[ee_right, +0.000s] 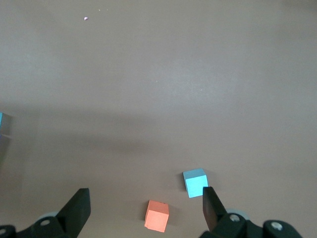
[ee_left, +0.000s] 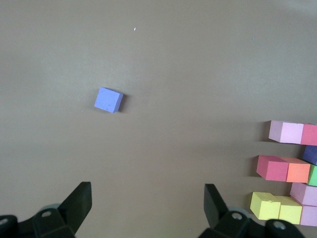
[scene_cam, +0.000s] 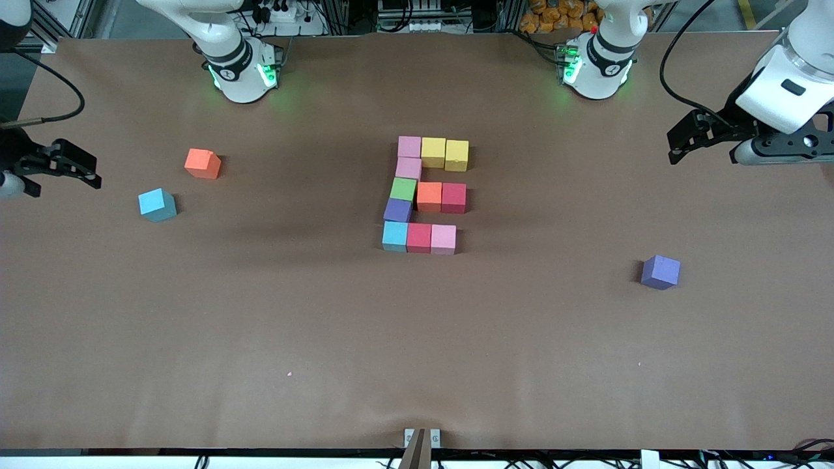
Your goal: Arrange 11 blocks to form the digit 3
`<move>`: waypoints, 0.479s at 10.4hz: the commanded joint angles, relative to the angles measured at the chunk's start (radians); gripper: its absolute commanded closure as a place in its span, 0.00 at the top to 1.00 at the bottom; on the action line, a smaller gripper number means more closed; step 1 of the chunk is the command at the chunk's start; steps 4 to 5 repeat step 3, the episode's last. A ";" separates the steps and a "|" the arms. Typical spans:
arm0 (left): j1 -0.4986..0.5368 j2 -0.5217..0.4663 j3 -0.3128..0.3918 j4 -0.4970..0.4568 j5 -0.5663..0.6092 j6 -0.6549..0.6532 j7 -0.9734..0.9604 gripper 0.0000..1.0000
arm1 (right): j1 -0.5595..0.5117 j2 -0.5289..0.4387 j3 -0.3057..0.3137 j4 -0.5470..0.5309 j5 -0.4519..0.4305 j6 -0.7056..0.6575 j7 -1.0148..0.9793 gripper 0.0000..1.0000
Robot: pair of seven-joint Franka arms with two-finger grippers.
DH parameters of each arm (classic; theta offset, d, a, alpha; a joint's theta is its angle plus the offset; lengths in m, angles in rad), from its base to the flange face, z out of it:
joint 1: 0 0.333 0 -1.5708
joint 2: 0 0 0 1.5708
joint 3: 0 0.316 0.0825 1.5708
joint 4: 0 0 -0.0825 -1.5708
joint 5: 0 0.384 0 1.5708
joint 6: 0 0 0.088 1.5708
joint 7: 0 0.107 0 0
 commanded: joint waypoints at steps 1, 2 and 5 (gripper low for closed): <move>0.012 -0.008 -0.001 -0.002 -0.031 -0.009 0.010 1.00 | -0.004 0.012 -0.003 0.010 -0.007 0.033 0.022 1.00; 0.012 -0.007 -0.001 -0.003 -0.046 -0.010 0.011 1.00 | 0.000 0.013 -0.003 0.007 -0.015 0.037 0.102 1.00; 0.014 -0.007 -0.001 -0.003 -0.046 -0.010 0.010 1.00 | 0.007 0.016 -0.002 0.005 -0.016 0.038 0.152 1.00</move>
